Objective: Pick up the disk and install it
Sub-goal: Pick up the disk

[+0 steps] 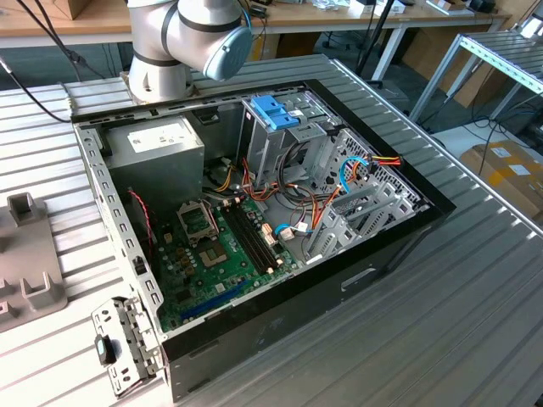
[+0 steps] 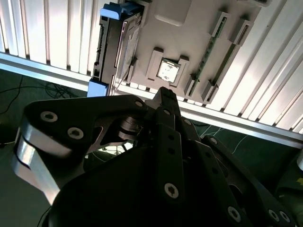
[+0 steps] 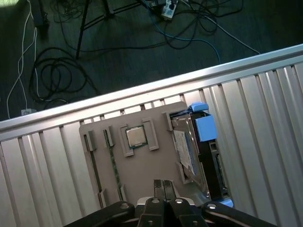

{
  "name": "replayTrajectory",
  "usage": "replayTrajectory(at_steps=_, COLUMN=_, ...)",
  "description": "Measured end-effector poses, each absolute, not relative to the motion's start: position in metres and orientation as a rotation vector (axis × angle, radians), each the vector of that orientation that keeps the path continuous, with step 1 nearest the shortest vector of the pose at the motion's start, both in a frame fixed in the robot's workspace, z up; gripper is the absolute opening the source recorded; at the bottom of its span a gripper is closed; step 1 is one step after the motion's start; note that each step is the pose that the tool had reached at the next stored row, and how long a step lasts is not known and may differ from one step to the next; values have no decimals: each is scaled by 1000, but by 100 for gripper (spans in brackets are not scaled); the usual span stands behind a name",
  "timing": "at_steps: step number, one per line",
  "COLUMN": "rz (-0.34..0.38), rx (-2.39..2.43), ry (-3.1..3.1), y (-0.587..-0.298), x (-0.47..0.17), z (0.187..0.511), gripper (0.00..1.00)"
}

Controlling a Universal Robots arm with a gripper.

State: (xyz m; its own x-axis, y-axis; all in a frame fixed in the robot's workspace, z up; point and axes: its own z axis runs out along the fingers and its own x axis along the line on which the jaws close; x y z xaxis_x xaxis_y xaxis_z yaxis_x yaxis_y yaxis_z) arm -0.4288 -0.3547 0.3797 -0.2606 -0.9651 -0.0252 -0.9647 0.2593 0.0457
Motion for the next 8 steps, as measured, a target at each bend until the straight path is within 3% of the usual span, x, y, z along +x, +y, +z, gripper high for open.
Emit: replayTrajectory(at_steps=8, rz=-81, rx=1942, ry=-2457, y=-355, x=-429, z=380, gripper=11)
